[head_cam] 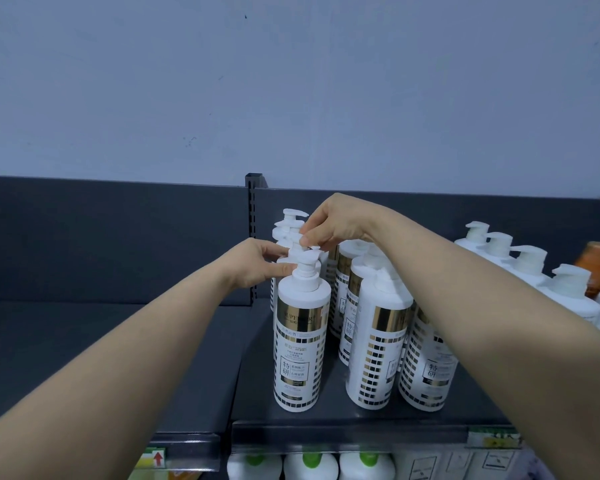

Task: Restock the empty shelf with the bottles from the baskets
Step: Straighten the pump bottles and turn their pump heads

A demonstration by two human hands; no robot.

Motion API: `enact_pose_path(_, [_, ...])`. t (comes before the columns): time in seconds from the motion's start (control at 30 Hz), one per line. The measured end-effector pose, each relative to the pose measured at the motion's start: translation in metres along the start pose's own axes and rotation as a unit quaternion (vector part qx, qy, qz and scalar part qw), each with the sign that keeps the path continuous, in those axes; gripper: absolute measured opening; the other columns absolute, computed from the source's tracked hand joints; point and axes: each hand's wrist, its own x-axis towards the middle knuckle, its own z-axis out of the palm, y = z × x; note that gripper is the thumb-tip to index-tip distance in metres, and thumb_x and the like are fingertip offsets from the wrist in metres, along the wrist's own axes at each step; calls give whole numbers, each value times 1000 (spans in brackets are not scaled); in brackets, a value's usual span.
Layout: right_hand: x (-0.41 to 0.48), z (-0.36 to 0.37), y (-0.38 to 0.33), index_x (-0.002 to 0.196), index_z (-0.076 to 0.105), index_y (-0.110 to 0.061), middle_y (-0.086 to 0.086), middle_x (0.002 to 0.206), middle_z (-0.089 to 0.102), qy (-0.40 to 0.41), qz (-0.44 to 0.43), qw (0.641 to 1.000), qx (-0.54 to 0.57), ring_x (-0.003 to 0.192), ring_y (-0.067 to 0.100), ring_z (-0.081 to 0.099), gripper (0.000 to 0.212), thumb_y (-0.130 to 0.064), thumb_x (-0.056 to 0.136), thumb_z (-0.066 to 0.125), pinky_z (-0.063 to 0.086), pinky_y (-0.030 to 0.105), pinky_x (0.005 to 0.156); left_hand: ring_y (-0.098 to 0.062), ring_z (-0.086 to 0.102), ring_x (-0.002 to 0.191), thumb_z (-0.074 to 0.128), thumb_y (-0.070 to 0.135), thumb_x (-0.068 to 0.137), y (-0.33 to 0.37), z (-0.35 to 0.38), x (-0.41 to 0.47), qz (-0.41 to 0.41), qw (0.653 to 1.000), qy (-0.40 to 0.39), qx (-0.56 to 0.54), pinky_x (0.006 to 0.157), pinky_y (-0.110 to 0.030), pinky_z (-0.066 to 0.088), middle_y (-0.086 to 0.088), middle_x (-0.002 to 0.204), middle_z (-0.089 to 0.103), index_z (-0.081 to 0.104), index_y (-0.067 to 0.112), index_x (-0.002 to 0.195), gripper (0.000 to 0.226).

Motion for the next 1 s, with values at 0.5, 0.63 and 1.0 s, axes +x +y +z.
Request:
enact_pose_path(0.5, [9, 10, -1, 97, 72, 1, 4, 79, 71, 21, 26, 999, 26, 62, 9, 65, 30, -22, 79, 78, 51, 15, 52, -22, 66, 105, 81, 47, 68, -13, -1, 10, -27, 997, -18, -63, 101, -40, 49, -7, 111, 69, 64, 27, 112, 51])
enact_pose_path(0.63, [8, 8, -3, 102, 72, -7, 3, 86, 69, -12, 17, 999, 37, 69, 11, 64, 22, -22, 87, 70, 52, 17, 58, -19, 67, 103, 78, 42, 76, -16, 0, 7, -21, 996, -13, -81, 100, -40, 50, -3, 111, 69, 66, 29, 114, 42])
enact_pose_path(1.0, [5, 6, -6, 94, 77, -8, 3, 92, 75, -11, 10, 1000, 14, 78, 10, 70, 24, -20, 75, 83, 56, 17, 65, -16, 67, 103, 79, 56, 67, -14, 3, 2, -25, 997, -16, -71, 97, -39, 52, 2, 114, 69, 60, 27, 127, 70])
